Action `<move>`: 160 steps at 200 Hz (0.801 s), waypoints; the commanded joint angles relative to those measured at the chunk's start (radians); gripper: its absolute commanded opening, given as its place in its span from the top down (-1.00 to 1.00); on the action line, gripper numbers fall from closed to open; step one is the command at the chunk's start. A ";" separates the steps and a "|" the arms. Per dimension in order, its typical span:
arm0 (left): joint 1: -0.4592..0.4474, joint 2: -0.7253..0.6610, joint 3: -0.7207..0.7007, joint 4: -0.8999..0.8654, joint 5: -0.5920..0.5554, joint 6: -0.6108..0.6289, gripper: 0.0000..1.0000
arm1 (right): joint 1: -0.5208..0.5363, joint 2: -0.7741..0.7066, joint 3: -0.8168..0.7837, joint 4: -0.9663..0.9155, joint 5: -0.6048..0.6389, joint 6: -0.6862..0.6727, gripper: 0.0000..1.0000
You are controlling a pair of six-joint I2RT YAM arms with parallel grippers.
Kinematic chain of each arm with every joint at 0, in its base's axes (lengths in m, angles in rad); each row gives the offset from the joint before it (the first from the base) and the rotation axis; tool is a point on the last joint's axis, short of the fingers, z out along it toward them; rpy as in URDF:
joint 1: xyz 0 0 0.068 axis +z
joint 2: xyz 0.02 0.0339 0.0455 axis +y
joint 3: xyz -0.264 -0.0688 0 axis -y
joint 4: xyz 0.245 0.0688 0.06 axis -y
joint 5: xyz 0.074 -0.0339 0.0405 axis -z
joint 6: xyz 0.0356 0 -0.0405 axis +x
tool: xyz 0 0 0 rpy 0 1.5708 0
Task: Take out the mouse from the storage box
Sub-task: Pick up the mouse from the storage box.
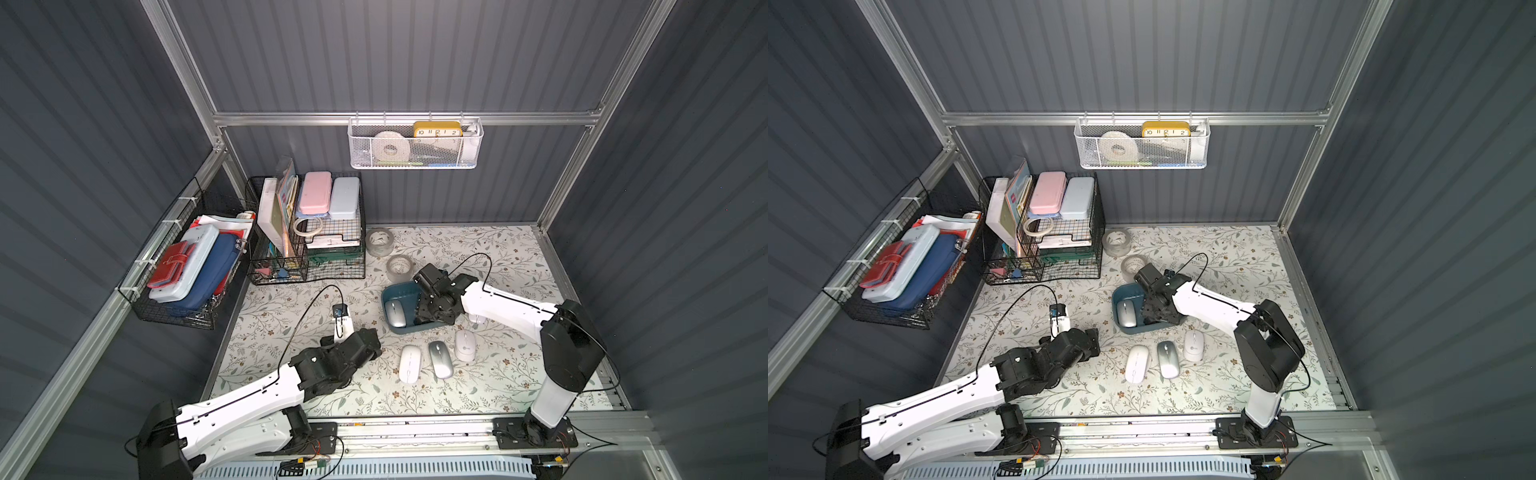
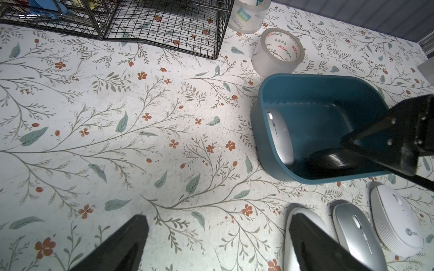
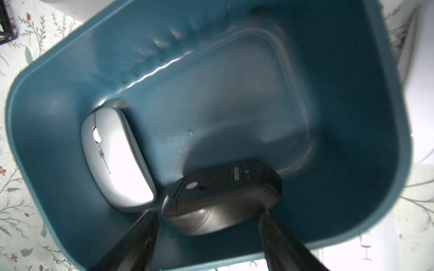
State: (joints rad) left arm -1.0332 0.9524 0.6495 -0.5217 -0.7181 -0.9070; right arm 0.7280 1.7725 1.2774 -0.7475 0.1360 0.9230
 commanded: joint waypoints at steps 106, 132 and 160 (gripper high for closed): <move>0.005 -0.009 -0.019 -0.029 -0.012 -0.015 -0.99 | 0.000 0.109 0.095 0.003 0.033 -0.033 -0.45; 0.005 -0.022 -0.024 -0.038 -0.019 -0.018 -0.99 | -0.001 0.126 0.091 -0.003 0.030 -0.033 -0.46; 0.005 -0.029 -0.029 -0.043 -0.024 -0.022 -0.99 | -0.001 0.139 0.067 0.008 0.028 -0.027 -0.43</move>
State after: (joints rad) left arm -1.0332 0.9390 0.6418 -0.5301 -0.7189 -0.9112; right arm 0.7277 1.8965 1.3537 -0.7422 0.1497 0.9009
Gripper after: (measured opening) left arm 0.994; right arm 0.719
